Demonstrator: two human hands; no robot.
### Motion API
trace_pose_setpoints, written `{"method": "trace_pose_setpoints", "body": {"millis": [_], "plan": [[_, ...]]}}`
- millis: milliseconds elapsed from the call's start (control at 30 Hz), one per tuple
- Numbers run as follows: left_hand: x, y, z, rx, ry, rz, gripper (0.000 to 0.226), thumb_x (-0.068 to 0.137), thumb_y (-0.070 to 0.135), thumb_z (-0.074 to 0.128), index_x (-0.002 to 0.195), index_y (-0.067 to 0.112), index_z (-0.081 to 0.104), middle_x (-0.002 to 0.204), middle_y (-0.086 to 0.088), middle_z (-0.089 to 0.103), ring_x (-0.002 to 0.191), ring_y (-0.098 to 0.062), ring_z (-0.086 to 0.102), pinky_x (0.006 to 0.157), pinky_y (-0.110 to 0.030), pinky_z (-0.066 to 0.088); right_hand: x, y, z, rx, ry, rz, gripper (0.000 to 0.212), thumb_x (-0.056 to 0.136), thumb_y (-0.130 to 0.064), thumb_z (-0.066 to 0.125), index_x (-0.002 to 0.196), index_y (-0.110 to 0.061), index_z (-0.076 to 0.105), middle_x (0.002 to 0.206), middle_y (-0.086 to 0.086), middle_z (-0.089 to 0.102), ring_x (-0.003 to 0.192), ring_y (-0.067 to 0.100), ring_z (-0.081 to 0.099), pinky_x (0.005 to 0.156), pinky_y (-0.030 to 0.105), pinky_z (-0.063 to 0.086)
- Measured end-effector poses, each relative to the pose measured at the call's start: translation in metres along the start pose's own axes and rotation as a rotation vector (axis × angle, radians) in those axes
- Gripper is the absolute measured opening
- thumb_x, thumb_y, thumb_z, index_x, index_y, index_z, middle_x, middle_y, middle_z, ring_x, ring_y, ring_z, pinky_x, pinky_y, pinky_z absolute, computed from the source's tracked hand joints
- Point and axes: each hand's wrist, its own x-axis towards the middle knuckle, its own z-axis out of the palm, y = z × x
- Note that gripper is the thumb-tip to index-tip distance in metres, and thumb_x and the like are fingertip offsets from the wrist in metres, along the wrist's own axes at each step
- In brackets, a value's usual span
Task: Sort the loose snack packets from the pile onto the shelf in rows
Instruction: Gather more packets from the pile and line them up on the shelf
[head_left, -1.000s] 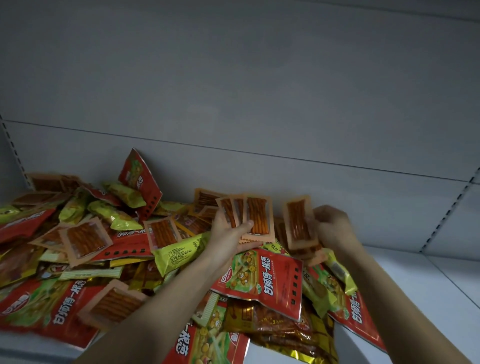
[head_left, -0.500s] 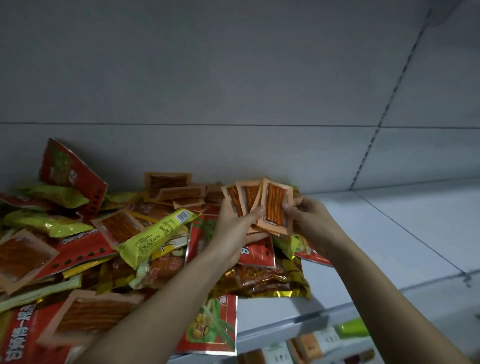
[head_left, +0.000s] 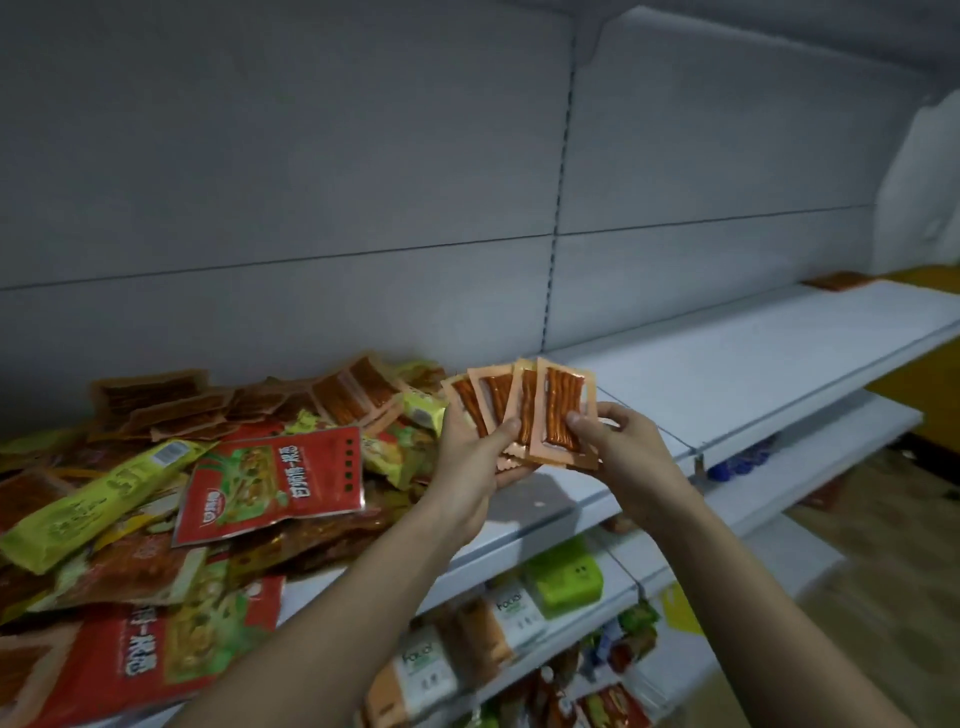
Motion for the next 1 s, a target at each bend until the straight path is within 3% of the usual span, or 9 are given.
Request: {"method": "trace_pose_setpoints", "body": {"millis": [133,233,300,367,433,533,1000], "plan": [[-0.012,-0.042,0.083,-0.015,-0.015,-0.076,0.039,0.097,-0.004,0.055,0.127,0.02,0.048,0.123,-0.005,0.069,0.104,-0.027,0.072,0.075,-0.045,0.062,-0.01,0.002,-0.09,-0.049,0.101,0.025,0.012,0.095,-0.013,0.064,0.104,-0.006,0.061,0.09,0.013,0.072,0.079,0.024,0.072,0.062,0.033,0.059],[-0.024,-0.072,0.149,-0.035,-0.075,-0.131,0.04,0.098,-0.005,0.053,0.131,0.017,0.045,0.121,-0.006,0.07,0.101,-0.028,0.073,0.077,-0.048,0.062,-0.02,-0.001,-0.16,-0.062,0.14,0.044,0.019,0.094,-0.015,0.065,0.107,-0.002,0.06,0.098,0.019,0.072,0.087,0.03,0.073,0.077,0.048,0.061],[-0.029,-0.087,0.19,-0.04,-0.113,-0.166,0.038,0.099,-0.003,0.052,0.13,0.018,0.045,0.12,-0.009,0.07,0.1,-0.033,0.073,0.066,-0.042,0.063,-0.028,-0.007,-0.204,-0.063,0.163,0.044,0.021,0.096,-0.013,0.063,0.11,0.002,0.059,0.103,0.02,0.07,0.085,0.027,0.073,0.069,0.039,0.061],[-0.031,-0.101,0.227,-0.043,-0.158,-0.192,0.037,0.1,-0.004,0.052,0.128,0.02,0.046,0.126,-0.012,0.067,0.108,-0.037,0.069,0.07,-0.043,0.062,-0.034,-0.015,-0.242,-0.077,0.196,0.039,0.021,0.097,-0.012,0.061,0.111,0.003,0.058,0.101,0.018,0.069,0.082,0.024,0.072,0.064,0.032,0.06],[-0.032,-0.112,0.262,-0.035,-0.205,-0.201,0.039,0.099,-0.005,0.051,0.128,0.021,0.048,0.127,-0.008,0.068,0.109,-0.031,0.07,0.081,-0.049,0.061,-0.033,-0.019,-0.28,-0.078,0.232,0.034,0.022,0.096,-0.013,0.063,0.112,0.002,0.058,0.102,0.019,0.07,0.087,0.028,0.072,0.072,0.038,0.062],[-0.026,-0.124,0.308,-0.017,-0.278,-0.207,0.04,0.1,-0.005,0.05,0.132,0.019,0.048,0.123,-0.007,0.07,0.105,-0.027,0.072,0.076,-0.042,0.062,-0.025,-0.021,-0.33,-0.083,0.278,0.019,0.025,0.095,-0.017,0.065,0.112,0.001,0.06,0.105,0.02,0.072,0.093,0.032,0.072,0.086,0.051,0.058],[0.105,-0.214,0.482,-0.023,-0.559,-0.386,0.029,0.102,0.008,0.052,0.13,0.012,0.059,0.118,-0.011,0.073,0.109,-0.027,0.071,0.089,-0.04,0.06,0.088,-0.036,-0.516,-0.141,0.467,-0.053,0.021,0.093,-0.016,0.066,0.109,-0.007,0.057,0.104,0.013,0.072,0.095,0.027,0.072,0.09,0.053,0.056]]}}
